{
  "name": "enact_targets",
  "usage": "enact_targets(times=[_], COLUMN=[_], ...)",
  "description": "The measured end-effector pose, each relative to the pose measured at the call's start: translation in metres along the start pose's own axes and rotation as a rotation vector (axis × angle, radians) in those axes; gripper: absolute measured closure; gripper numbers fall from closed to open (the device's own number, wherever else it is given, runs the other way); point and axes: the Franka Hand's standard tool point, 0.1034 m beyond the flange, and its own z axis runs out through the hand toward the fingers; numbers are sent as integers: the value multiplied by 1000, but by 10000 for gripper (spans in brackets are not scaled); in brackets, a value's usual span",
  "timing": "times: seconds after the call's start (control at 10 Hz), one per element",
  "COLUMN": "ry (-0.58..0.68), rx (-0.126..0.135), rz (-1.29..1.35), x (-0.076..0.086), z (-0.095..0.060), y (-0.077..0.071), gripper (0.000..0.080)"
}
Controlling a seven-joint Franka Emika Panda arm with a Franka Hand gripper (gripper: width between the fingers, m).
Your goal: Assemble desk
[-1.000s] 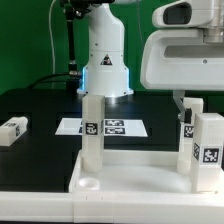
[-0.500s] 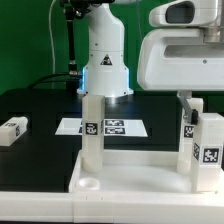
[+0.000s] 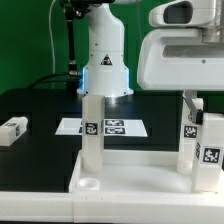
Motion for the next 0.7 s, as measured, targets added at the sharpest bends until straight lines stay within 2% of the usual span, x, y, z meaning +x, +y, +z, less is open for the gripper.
enact_targets(times=[0.4, 0.7], ry=[1, 15], rx=[8, 17], rz=[517, 757], x=[-1, 1], z=[1, 3], y=[0, 1], gripper=[512, 512])
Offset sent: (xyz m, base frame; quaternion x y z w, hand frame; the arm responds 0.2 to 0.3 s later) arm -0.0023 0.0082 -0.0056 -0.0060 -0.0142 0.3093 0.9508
